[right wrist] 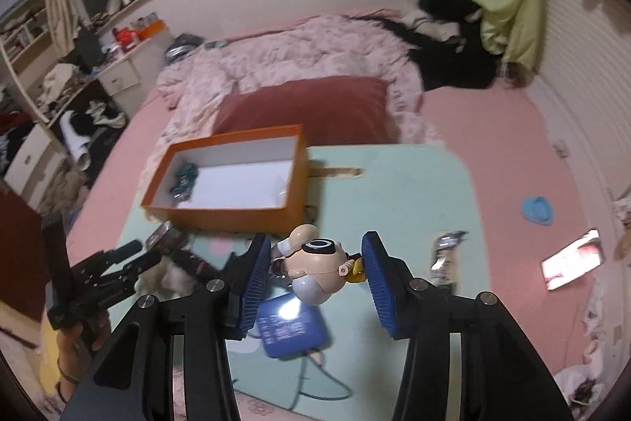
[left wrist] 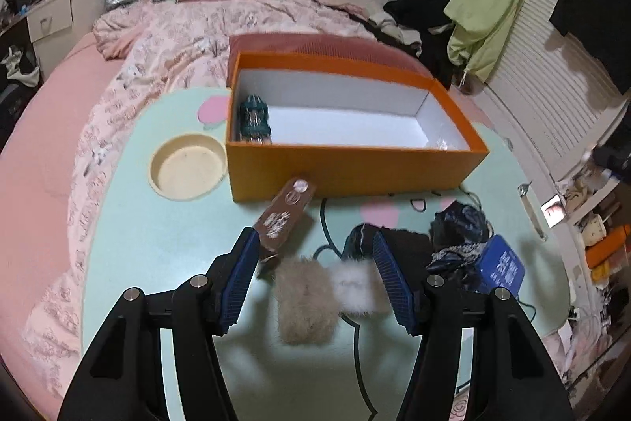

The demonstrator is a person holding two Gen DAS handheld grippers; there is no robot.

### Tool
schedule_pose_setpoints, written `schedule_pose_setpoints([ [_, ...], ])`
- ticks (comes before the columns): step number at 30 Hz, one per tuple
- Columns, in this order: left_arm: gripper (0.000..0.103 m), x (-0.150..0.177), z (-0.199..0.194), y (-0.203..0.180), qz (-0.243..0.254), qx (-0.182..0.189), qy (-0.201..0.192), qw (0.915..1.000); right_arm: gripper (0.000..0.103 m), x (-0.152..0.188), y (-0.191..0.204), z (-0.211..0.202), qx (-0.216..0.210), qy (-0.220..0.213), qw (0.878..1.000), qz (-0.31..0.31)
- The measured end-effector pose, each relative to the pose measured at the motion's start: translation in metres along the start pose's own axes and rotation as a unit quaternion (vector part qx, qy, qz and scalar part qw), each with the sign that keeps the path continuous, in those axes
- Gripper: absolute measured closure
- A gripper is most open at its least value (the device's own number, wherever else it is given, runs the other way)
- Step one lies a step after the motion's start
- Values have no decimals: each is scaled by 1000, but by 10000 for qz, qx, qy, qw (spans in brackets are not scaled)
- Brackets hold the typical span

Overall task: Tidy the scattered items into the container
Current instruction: 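Grasp the white figurine from the box with the right gripper, place it on the table, then grasp the clear plastic bag from the box with the left gripper, place it on the table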

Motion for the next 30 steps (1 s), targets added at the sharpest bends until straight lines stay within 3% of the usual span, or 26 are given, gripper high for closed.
schedule_pose_setpoints([
  [7,42,-21,-9,0,-73,95,-118,9999,56,27,28,48,-543,390,9977,-113],
  [12,42,-49,-4,-12,-340,468,-69,9983,56,48,48,84,-1188,627,9909,25],
  [15,42,-64,13,-28,-324,740,161,9966,54,55,50,96,-1710,444,9840,240],
  [16,42,-69,21,-35,-297,823,279,9958,48,56,48,97,-1826,331,9820,338],
  [18,42,-79,39,-50,-231,984,555,9933,38,57,43,96,-1717,278,9836,466],
  [22,42,-95,89,-78,-230,1178,1181,9857,30,52,31,77,-1499,-69,9875,472],
  [24,42,-95,122,-90,-300,1251,1550,9795,30,49,26,70,-1454,-167,9880,497],
  [26,42,-87,151,-100,-155,1060,1910,9757,30,48,21,67,-1471,-181,9873,574],
  [28,42,-79,173,-105,-183,964,2150,9717,30,48,20,67,-1417,-144,9881,586],
  [30,45,-74,182,-106,-331,1105,2203,9686,30,50,20,68,-1268,-80,9908,471],
])
Point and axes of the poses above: each gripper's, at about its wrist camera, not at the fingertips, and z roughly the way its jaws point, y to its left, x to its underside, the point moved 2 cm from there along z, roughly the way its jaws point, and after that the axes turned 9 degrees about -y, right-handed, at the moved point
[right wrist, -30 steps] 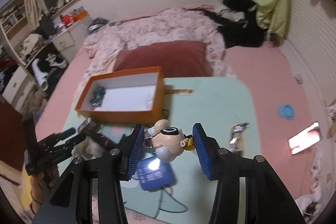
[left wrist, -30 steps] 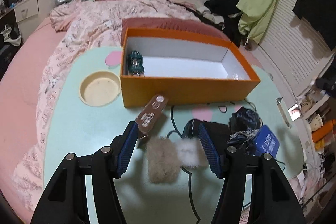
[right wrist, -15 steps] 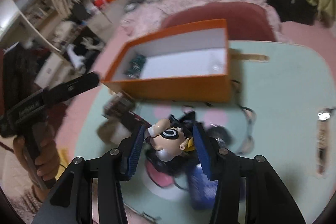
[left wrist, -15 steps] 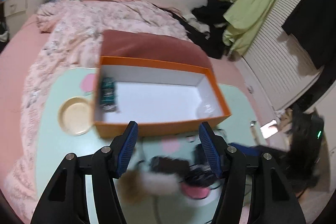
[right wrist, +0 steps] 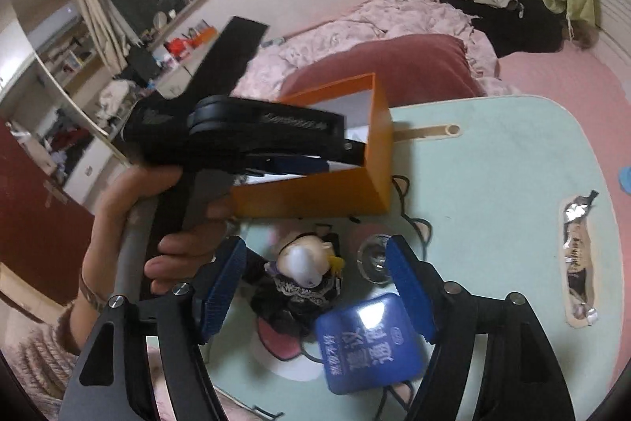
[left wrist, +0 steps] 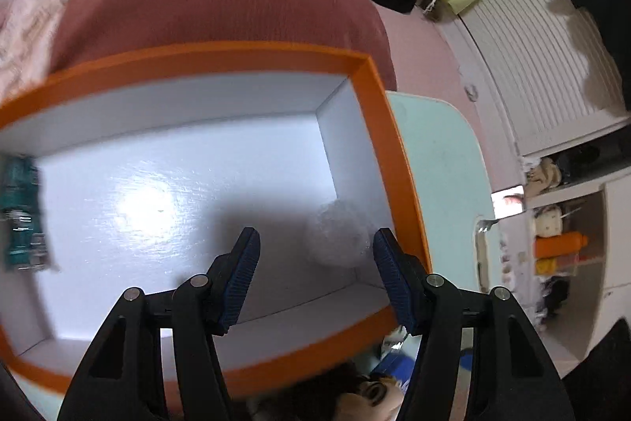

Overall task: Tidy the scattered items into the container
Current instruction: 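Grasp the clear plastic bag from the box with the left gripper, place it on the table, then grasp the green toy car from the box with the right gripper, place it on the table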

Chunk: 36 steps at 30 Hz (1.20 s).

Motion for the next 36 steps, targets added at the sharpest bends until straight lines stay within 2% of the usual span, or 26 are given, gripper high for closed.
schedule_pose_setpoints([
  [1,49,1,3,0,-38,157,-29,9999,30,1,1,1,64,24,10000,-65],
  [2,69,2,5,0,-51,415,-73,9991,30,3,1,2,87,43,9999,-97],
  [3,75,3,5,1,-97,632,-75,9979,30,3,1,4,75,71,9999,-99],
  [5,80,4,0,7,-175,765,-208,9967,30,6,0,6,28,129,9999,-56],
  [7,81,4,-12,12,-186,832,-389,9956,30,6,0,7,31,132,9999,-28],
  [10,81,3,-56,24,-313,1165,-851,9890,30,6,-1,6,36,112,9999,-22],
  [12,81,10,-91,28,-280,1223,-1189,9849,30,4,0,4,48,89,9999,-53],
  [13,81,20,-120,31,-165,1197,-1444,9821,30,2,1,3,59,64,9999,-92],
  [16,80,46,-175,50,-33,970,-1905,9769,30,-7,3,0,101,-17,9998,-177],
  [18,80,65,-203,73,-107,645,-2175,9739,30,-16,7,0,97,-75,9997,-208],
  [19,80,77,-212,86,-184,375,-2278,9728,30,-24,12,1,60,-105,9996,-241],
  [20,80,93,-217,102,-280,-56,-2372,9710,30,-31,18,3,7,-106,9995,-285],
  [23,80,124,-203,135,-499,-687,-2284,9698,30,-52,47,20,-266,64,9986,-449],
  [25,80,136,-178,140,-626,-711,-2117,9727,30,-67,76,49,-570,477,9960,-501],
  [28,80,154,-153,137,-568,-686,-2006,9756,30,-77,107,100,-593,1122,9909,-452],
  [30,80,159,-141,125,-419,-658,-1981,9771,33,-78,120,142,-502,1509,9864,-421],
  [33,77,164,-130,106,-53,-507,-1883,9808,48,-71,125,202,-105,2131,9766,-280],
  [34,76,166,-131,99,52,-460,-1824,9821,49,-69,127,215,6,2222,9744,-338],
  [36,65,167,-128,92,197,-439,-1711,9841,49,-68,129,240,331,2321,9708,-516],
])
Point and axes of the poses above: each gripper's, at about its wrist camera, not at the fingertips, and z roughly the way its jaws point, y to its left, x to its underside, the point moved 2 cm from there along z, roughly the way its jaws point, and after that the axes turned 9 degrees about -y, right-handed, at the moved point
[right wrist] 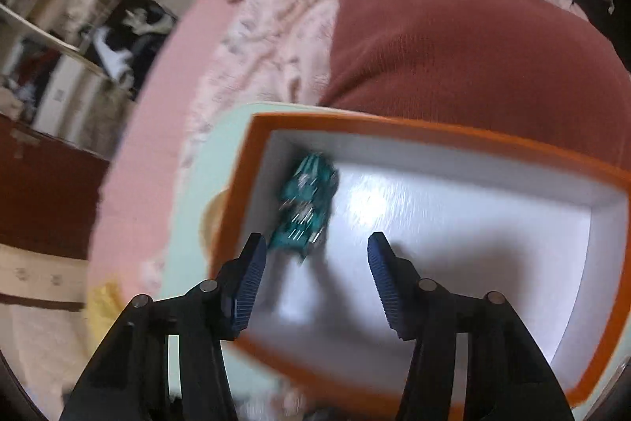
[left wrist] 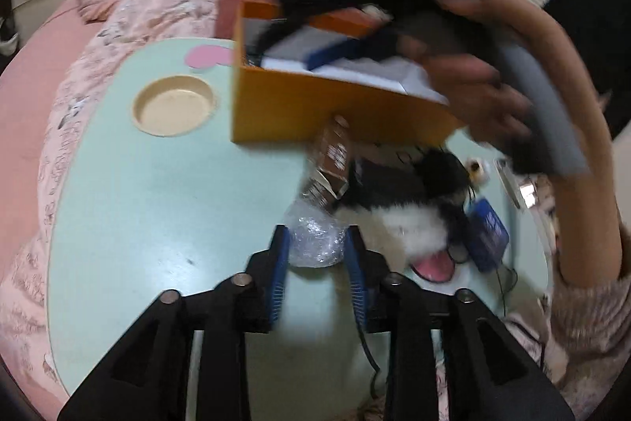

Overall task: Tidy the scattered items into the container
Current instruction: 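Grasp the green toy car from the box with the right gripper, place it on the table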

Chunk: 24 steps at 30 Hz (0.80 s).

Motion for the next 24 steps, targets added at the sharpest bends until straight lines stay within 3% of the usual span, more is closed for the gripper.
schedule_pose_setpoints([
  [4,52,3,-4,1,73,-129,-138,9998,49,-10,1,23,176,142,9997,-30],
  [10,52,-2,-5,22,-284,-10,-180,9994,43,-9,-2,24,389,198,9987,-268],
  [16,52,-7,-12,37,-303,-158,-311,9989,43,0,-4,3,1070,209,9918,-666],
  [18,52,-7,-14,40,-368,-134,-348,9986,43,-4,-7,-9,742,-51,9967,-317],
  [20,52,-8,-15,42,-433,-108,-380,9983,43,-5,-9,-5,360,71,9993,-35],
  [23,52,-7,-20,39,-493,-31,-415,9979,37,-4,-12,16,369,337,9987,124],
  [24,52,-7,-21,38,-496,-25,-414,9979,35,-6,-10,18,355,236,9990,120],
])
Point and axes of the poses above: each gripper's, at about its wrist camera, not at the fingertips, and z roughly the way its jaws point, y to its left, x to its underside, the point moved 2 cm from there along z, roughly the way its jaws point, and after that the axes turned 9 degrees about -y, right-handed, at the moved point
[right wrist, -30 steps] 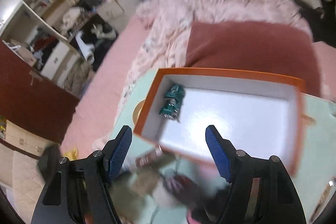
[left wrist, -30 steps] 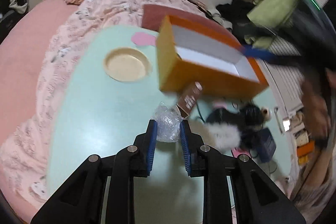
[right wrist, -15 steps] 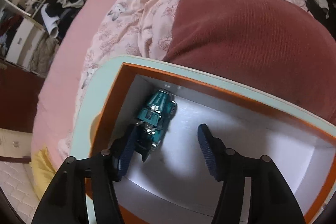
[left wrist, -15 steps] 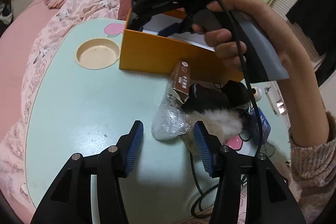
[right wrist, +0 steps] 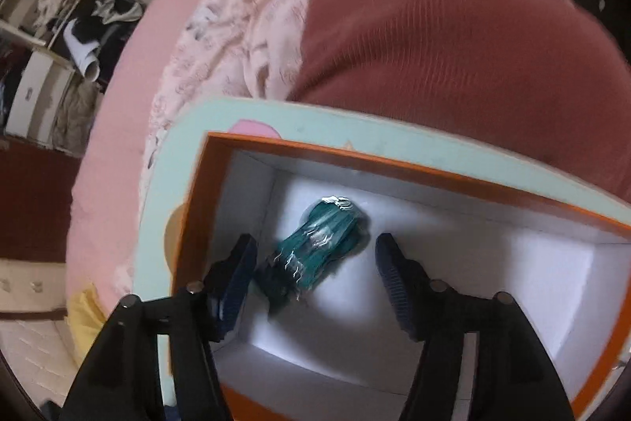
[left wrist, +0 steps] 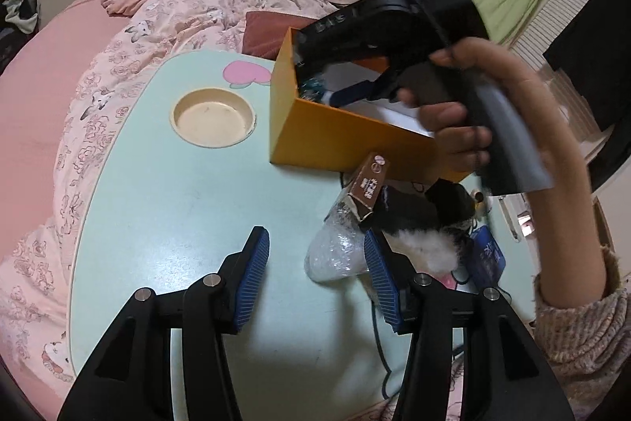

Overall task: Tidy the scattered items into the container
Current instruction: 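Grasp the green toy car from the box with the right gripper, place it on the table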

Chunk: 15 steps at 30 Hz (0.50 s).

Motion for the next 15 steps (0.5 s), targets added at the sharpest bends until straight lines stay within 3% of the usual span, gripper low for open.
schedule_pose_setpoints([
  [3,52,0,-1,-1,4,-21,0,10000,37,3,13,0,347,-90,9988,-346],
  [8,52,0,-9,1,5,-25,-76,10000,52,11,9,-5,584,-206,9955,-719],
  [9,52,0,-9,1,10,-46,-83,10000,65,13,7,-8,466,-224,9965,-655],
  [13,52,-2,-12,3,-69,-64,-142,9999,66,15,5,-9,263,-370,9971,-608],
  [15,52,-3,-14,3,-75,-43,-186,9998,80,12,0,-16,-45,-534,9981,-310],
])
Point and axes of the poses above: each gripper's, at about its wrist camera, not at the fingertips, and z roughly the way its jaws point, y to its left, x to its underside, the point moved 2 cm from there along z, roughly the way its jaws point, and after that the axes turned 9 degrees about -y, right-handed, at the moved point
